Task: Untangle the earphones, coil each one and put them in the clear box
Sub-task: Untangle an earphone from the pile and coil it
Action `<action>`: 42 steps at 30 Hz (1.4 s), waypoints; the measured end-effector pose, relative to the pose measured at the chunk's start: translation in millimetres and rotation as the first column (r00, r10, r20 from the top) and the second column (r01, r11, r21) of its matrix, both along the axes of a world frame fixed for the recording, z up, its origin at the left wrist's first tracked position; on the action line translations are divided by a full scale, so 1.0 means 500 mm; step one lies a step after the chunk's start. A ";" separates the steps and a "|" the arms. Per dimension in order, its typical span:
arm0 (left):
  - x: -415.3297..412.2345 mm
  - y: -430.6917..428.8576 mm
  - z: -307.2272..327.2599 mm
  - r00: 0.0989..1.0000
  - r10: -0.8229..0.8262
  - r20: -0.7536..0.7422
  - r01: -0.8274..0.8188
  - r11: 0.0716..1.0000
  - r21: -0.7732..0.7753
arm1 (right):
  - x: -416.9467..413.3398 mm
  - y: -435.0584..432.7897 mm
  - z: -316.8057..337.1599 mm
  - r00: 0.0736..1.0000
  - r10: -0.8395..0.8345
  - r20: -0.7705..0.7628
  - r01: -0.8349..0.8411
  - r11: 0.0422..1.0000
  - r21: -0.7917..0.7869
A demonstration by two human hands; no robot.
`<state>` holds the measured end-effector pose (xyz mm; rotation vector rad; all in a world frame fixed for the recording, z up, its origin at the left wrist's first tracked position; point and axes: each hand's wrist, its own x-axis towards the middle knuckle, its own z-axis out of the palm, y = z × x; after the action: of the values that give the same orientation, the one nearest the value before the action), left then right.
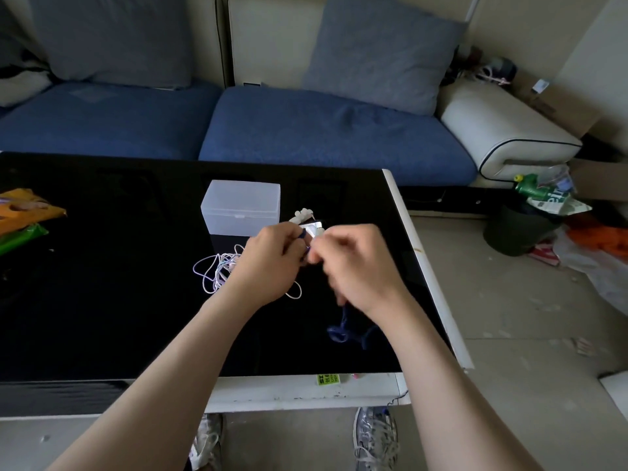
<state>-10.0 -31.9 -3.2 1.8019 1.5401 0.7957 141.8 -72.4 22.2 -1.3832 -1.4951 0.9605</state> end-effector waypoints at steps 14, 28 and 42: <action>0.010 -0.008 0.045 0.564 -0.015 0.825 0.468 0.830 -0.304 | 0.052 0.031 -0.051 0.929 -0.189 0.317 0.214 0.976 -0.044; -0.013 0.007 0.018 0.750 0.128 0.649 0.059 0.965 -0.257 | 0.000 0.011 -0.034 0.876 0.261 0.405 -0.227 0.965 -0.131; -0.033 -0.003 0.040 0.628 0.034 0.778 0.487 0.762 -0.427 | 0.048 0.039 -0.047 0.940 -0.334 0.070 0.320 0.934 0.159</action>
<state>-26.5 -33.2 16.7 0.9386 0.8014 0.6688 166.0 -53.1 -1.1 -1.5285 -1.3189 0.5718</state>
